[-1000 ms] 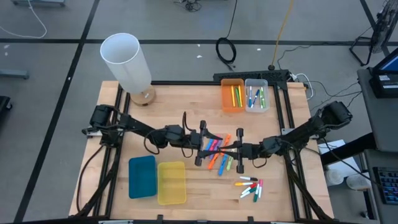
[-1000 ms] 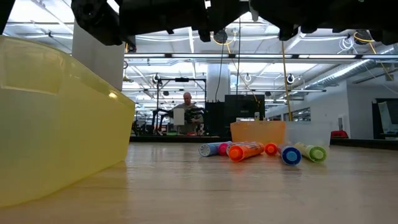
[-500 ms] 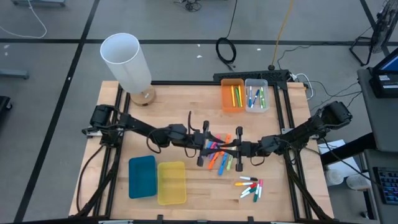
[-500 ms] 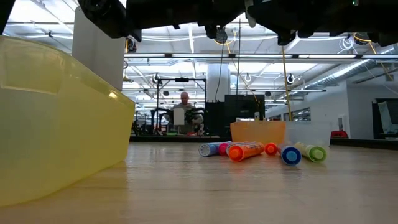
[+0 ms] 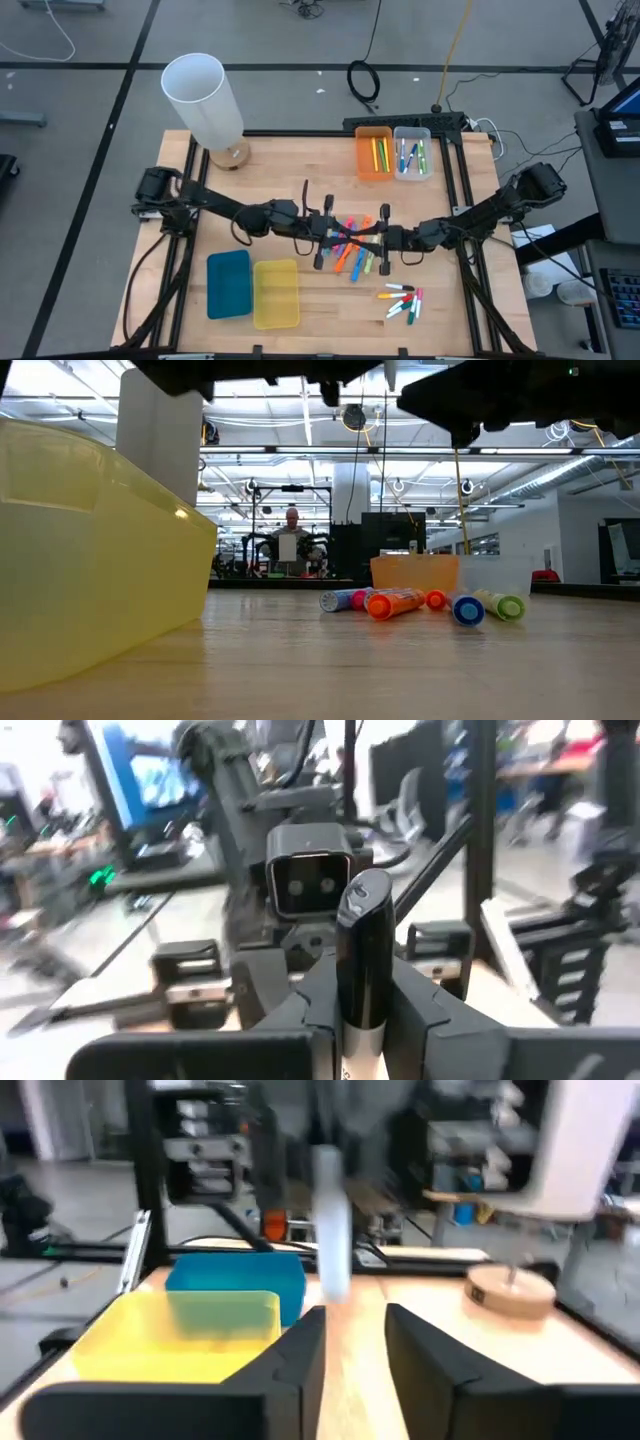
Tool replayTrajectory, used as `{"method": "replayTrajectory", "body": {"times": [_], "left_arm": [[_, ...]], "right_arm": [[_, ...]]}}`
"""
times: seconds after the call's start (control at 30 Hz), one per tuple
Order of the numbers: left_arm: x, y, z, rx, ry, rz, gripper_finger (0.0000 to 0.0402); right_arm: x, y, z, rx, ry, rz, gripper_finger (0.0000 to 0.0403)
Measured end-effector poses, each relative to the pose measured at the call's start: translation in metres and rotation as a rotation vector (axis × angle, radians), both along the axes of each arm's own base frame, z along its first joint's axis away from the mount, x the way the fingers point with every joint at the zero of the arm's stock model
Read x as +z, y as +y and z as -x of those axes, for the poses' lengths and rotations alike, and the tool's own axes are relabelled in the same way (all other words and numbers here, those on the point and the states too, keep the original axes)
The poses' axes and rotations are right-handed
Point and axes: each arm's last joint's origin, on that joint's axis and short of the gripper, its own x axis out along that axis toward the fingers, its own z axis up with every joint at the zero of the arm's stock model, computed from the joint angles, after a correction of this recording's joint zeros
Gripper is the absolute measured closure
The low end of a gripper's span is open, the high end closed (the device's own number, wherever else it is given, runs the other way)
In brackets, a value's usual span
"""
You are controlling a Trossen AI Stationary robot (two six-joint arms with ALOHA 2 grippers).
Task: Pick & Place Markers
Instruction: Put the top white and black highlighter pen into the blue bin
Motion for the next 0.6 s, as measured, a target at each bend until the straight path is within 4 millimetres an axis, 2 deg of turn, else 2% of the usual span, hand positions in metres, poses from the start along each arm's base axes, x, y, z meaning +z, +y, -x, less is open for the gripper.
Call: {"method": "replayTrajectory", "body": {"times": [0.13, 0.3, 0.47, 0.6], "left_arm": [[0.022, -0.001, 0.020, 0.127, 0.105, -0.025, 0.0363], [0.040, -0.015, 0.050, 0.287, 0.228, 0.027, 0.0363], [0.036, -0.025, 0.079, 0.502, 0.398, 0.218, 0.0363], [0.019, -0.038, 0.101, 0.647, 0.542, 0.380, 0.0363]], "right_arm": [[0.001, -0.007, 0.004, -0.117, 0.002, -0.002, 0.0279], [0.023, -0.025, 0.015, -0.301, -0.021, 0.137, 0.0272], [0.054, -0.046, 0.035, -0.447, -0.064, 0.126, 0.0284], [0.067, -0.054, 0.057, -0.455, -0.052, 0.115, 0.0292]]}}
